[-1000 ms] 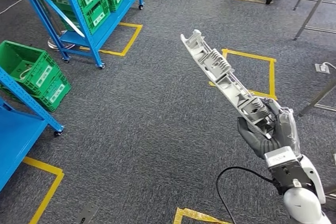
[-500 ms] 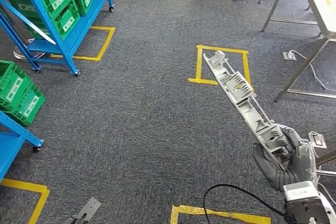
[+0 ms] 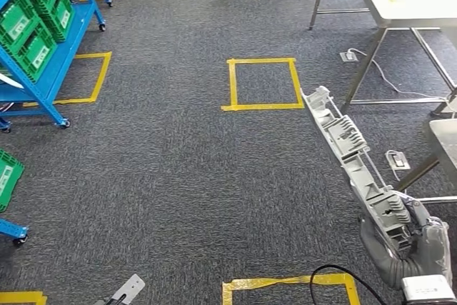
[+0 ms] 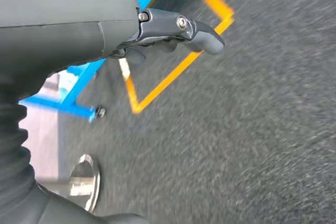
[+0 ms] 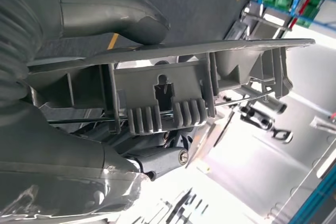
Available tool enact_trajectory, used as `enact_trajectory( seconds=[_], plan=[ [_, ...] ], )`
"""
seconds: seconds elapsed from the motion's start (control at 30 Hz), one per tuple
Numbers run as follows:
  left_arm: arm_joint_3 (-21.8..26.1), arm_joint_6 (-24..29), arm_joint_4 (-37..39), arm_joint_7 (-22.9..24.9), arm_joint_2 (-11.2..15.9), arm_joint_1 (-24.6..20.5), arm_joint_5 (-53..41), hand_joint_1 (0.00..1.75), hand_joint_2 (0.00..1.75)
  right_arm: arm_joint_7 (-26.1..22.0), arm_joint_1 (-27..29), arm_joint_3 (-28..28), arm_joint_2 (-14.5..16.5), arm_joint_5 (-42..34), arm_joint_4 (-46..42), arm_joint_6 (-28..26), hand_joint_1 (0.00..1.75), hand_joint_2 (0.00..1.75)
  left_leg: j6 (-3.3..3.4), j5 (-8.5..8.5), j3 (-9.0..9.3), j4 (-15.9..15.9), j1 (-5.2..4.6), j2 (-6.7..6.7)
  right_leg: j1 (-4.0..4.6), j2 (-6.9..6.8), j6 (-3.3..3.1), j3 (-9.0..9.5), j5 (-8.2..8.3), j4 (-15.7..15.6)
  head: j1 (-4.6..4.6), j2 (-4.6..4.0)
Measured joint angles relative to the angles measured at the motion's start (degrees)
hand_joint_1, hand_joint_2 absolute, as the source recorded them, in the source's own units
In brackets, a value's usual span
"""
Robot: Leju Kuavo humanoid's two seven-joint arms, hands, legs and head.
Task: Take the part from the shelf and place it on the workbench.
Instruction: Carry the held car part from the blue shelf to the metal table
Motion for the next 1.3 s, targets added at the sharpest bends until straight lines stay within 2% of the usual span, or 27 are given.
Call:
enact_trajectory(
  seconds=[0.03,0.1,0.13,0.17,0.2,0.27,0.3,0.33,0.37,0.4,0.43,0.47,0.53,0.6,0.67,0.73,0.8,0.87,0.9,0.93,1.0,1.07,1.13,1.17,1.2,1.23,1.3],
  plan=[
    [-0.34,-0.15,0.0,0.08,0.1,-0.18,-0.38,0.0,1.75,0.02,0.59,-0.02,0.34,0.25,-0.53,-0.32,1.75,1.75,0.1,1.62,1.69,-3.88,0.17,-1.42,0.04,0.73,0.22,-0.11,-0.04,0.21,-0.01,0.0],
    [-1.0,-0.35,0.0,-0.04,0.17,-0.66,-0.79,0.0,1.75,0.08,1.95,-0.19,0.95,0.77,-1.92,-1.04,1.75,1.75,0.38,2.78,3.62,-8.26,0.3,-3.48,-0.04,1.96,0.8,-0.52,0.02,0.4,-0.02,0.0],
    [-1.26,-0.37,-0.01,-0.15,0.16,-0.94,-0.81,0.0,1.75,0.13,2.62,-0.35,1.26,0.94,-2.59,-1.35,1.75,1.75,0.65,2.67,3.86,-8.85,0.23,-3.45,-0.09,2.58,1.18,-0.75,0.12,0.38,-0.02,0.0],
    [-1.44,-0.39,-0.01,-0.27,0.12,-1.22,-0.8,0.0,1.75,0.19,3.26,-0.55,1.55,1.07,-3.14,-1.56,1.75,1.75,1.03,2.75,3.88,-8.86,0.19,-2.75,-0.27,3.1,1.52,-0.98,0.26,0.19,-0.03,0.0],
    [-1.54,-0.37,-0.02,-0.35,0.11,-1.52,-0.79,0.0,1.75,0.25,3.84,-0.73,1.79,1.11,-3.55,-1.68,1.75,1.75,1.45,2.83,4.01,-9.05,0.17,-2.07,-0.24,2.67,1.8,-1.29,0.13,0.4,0.02,0.0],
    [-1.71,-0.36,-0.02,-0.5,0.1,-1.92,-0.77,0.0,1.75,0.34,4.5,-0.97,2.05,1.17,-4.1,-1.75,1.75,1.75,2.26,2.98,4.27,-9.37,0.2,-0.57,-0.06,-0.31,2.21,-3.05,-1.81,3.67,0.34,0.01],
    [-1.81,-0.36,-0.02,-0.54,0.14,-1.99,-0.77,0.0,1.75,0.36,4.64,-1.01,2.14,1.18,-4.28,-1.76,1.75,1.75,2.5,2.93,4.34,-9.39,0.07,0.15,0.03,-2.32,2.35,-4.62,-3.64,7.06,0.49,0.01],
    [-1.89,-0.36,-0.02,-0.58,0.14,-1.97,-0.77,0.0,1.75,0.37,4.68,-1.02,2.22,1.18,-4.4,-1.76,1.75,1.75,2.66,2.86,4.38,-9.39,-0.03,0.93,0.01,-3.56,2.51,-6.49,-5.53,11.04,0.56,0.01],
    [-1.95,-0.36,-0.02,-0.6,0.15,-1.94,-0.77,0.0,1.75,0.39,4.74,-1.04,2.32,1.18,-4.46,-1.76,1.75,1.75,2.69,2.8,4.42,-9.38,-0.1,1.73,-0.06,-4.22,2.66,-8.08,-6.87,14.45,0.55,0.0],
    [-2.0,-0.36,-0.02,-0.62,0.15,-1.93,-0.77,0.0,1.75,0.42,4.82,-1.09,2.4,1.19,-4.47,-1.76,1.75,1.75,2.68,2.73,4.46,-9.38,-0.12,2.49,-0.16,-4.52,2.78,-8.83,-7.21,16.19,0.55,0.0],
    [-2.04,-0.35,-0.02,-0.7,0.14,-1.95,-0.77,0.0,1.75,0.45,4.89,-1.14,2.46,1.19,-4.47,-1.76,1.75,1.75,2.59,2.63,4.54,-9.37,-0.11,3.23,-0.26,-4.75,2.89,-8.38,-6.46,15.63,0.56,0.0],
    [-2.08,-0.32,-0.02,-0.92,0.12,-1.99,-0.76,0.0,1.75,0.48,4.94,-1.19,2.52,1.19,-4.47,-1.75,1.75,1.75,2.44,2.49,4.7,-9.37,-0.08,3.91,-0.36,-5.23,2.99,-6.66,-4.87,12.74,0.56,0.0],
    [-2.17,-0.23,-0.02,-1.73,0.08,-2.14,-0.7,0.0,1.75,0.46,4.83,-1.23,2.62,1.12,-4.46,-1.67,1.75,1.75,1.9,2.06,5.18,-9.3,-0.22,5.05,-0.37,-7.39,3.0,-1.9,-1.94,4.74,0.56,0.01],
    [-2.31,-0.16,-0.02,-2.37,0.06,-2.44,-0.62,0.0,1.75,0.33,4.5,-1.24,2.75,1.07,-4.42,-1.49,1.75,1.75,1.28,1.75,5.59,-9.27,-0.49,5.9,-0.16,-8.45,2.45,0.5,-1.12,0.75,0.39,0.01],
    [-2.43,-0.17,-0.02,-2.49,-0.05,-2.68,-0.45,0.0,1.75,0.1,4.04,-1.25,2.83,1.04,-4.29,-1.23,1.75,1.75,0.66,1.64,5.9,-9.45,-0.44,6.77,0.06,-7.28,1.57,0.48,-1.12,0.5,0.22,0.01],
    [-2.44,-0.13,-0.02,-2.41,-0.15,-2.7,-0.1,0.0,1.75,-0.07,3.21,-1.25,2.85,0.87,-3.98,-0.72,1.75,1.75,0.02,0.7,5.7,-8.54,-0.16,5.6,-0.04,-6.06,0.81,0.5,-0.92,0.25,0.1,0.01],
    [-2.43,-0.01,-0.02,-2.27,-0.21,-2.42,0.49,0.0,1.75,-0.28,1.69,-1.25,2.87,0.54,-3.27,0.03,1.75,1.75,-0.26,-2.16,3.27,-3.43,-0.01,2.87,-0.29,-4.83,0.22,0.57,-0.75,0.05,-0.22,0.01],
    [-2.32,0.18,-0.02,-1.81,-0.14,-1.66,1.25,0.0,1.75,-0.71,-0.19,-1.25,2.87,0.02,-1.99,0.85,1.75,1.75,-0.2,-4.95,-0.78,3.97,-0.03,1.6,-0.31,-3.39,-0.06,0.54,-0.75,0.04,-0.42,0.01],
    [-2.15,0.28,-0.02,-1.36,-0.01,-1.17,1.66,0.0,1.75,-0.97,-1.11,-1.25,2.87,-0.33,-1.16,1.26,1.75,1.75,-0.14,-5.05,-2.14,6.0,-0.03,1.43,-0.29,-2.54,-0.09,0.56,-0.76,0.04,-0.43,0.01],
    [-1.89,0.37,-0.02,-0.82,0.21,-0.7,2.11,0.0,1.75,-1.22,-2.02,-1.25,2.87,-0.71,-0.25,1.68,1.75,1.75,-0.05,-4.07,-2.61,6.08,-0.04,1.32,-0.29,-1.68,-0.09,0.6,-0.76,0.04,-0.43,0.0],
    [-1.12,0.55,-0.02,0.16,0.77,-0.04,3.11,0.0,1.75,-1.64,-3.97,-1.21,2.87,-1.42,1.71,2.54,1.75,1.75,0.13,0.2,-0.59,0.45,0.04,0.57,-0.37,-0.05,0.05,0.67,-0.72,0.06,-0.44,0.0],
    [-0.21,0.86,-0.02,0.59,1.25,0.19,4.23,0.0,1.75,-2.07,-6.19,-1.13,2.85,-2.01,3.66,3.27,1.75,1.75,0.25,3.12,2.29,-6.45,0.27,-1.39,-0.3,1.25,0.56,0.43,-0.68,0.25,-0.49,0.01],
    [0.71,1.16,-0.02,0.78,1.53,0.24,5.27,0.0,1.75,-2.53,-8.31,-1.06,2.81,-2.58,5.7,3.76,1.75,1.75,0.53,3.5,3.22,-8.95,0.3,-2.31,-0.31,2.2,1.3,0.08,-0.49,0.11,-0.54,0.01],
    [1.17,1.27,-0.02,0.93,1.6,0.24,5.67,0.0,1.75,-2.75,-9.19,-1.03,2.76,-2.83,6.77,3.96,1.75,1.75,0.82,3.61,3.18,-9.04,0.31,-1.82,-0.43,2.61,1.67,-0.14,-0.33,-0.14,-0.54,0.01],
    [1.57,1.34,-0.02,1.09,1.63,0.25,5.96,0.0,1.75,-2.9,-9.84,-1.01,2.68,-3.06,7.7,4.11,1.75,1.75,1.17,3.74,3.22,-9.16,0.32,-1.37,-0.44,2.21,1.97,-0.35,-0.38,-0.11,-0.54,0.0],
    [1.91,1.42,-0.02,1.21,1.68,0.27,6.18,0.0,1.75,-3.0,-10.43,-0.98,2.59,-3.23,8.5,4.24,1.75,1.75,1.57,3.85,3.27,-9.29,0.36,-0.89,-0.37,0.98,2.24,-0.85,-0.89,0.65,-0.38,0.0],
    [2.51,1.55,-0.02,1.27,1.81,0.48,6.5,0.0,1.75,-3.22,-11.75,-0.84,2.43,-3.44,9.81,4.54,1.75,1.75,2.17,3.88,3.36,-9.44,0.28,0.15,-0.19,-2.61,2.56,-3.3,-3.68,5.67,-0.09,0.0]
  ],
)
